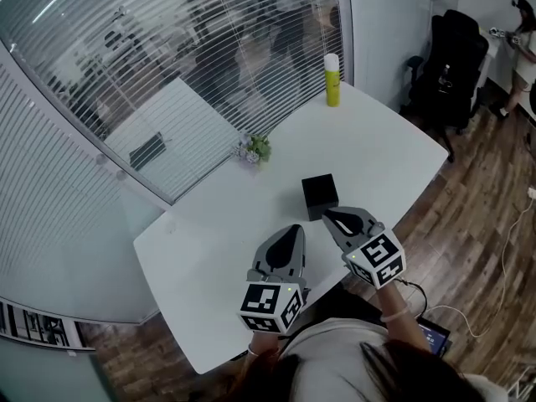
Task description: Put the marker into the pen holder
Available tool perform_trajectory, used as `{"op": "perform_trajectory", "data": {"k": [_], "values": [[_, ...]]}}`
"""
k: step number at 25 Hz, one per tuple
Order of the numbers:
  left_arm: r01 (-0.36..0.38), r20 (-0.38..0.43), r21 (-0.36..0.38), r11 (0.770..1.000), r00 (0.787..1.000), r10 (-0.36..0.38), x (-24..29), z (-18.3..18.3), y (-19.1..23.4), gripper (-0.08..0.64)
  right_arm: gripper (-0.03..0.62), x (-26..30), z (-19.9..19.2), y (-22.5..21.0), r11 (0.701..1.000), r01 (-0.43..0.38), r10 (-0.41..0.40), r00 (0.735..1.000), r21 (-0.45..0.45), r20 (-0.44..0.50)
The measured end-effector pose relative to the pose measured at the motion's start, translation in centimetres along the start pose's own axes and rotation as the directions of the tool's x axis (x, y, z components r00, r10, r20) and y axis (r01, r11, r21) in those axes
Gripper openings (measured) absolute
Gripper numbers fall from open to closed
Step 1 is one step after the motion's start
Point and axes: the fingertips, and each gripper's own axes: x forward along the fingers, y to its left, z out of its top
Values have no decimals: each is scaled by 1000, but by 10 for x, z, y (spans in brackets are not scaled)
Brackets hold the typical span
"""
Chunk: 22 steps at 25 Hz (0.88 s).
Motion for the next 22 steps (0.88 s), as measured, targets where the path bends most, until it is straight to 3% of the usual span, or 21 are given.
{"op": "perform_trajectory", "data": {"k": [6, 22], "values": [[7, 5, 3, 1000, 1000, -7, -12, -1, -3, 20, 32, -12, 3, 5, 999, 37, -37, 999, 10, 21], [29, 24, 25, 999, 999, -30, -32, 1, -15, 20, 28, -46, 29, 17, 987, 140, -133, 987, -77, 96]]}}
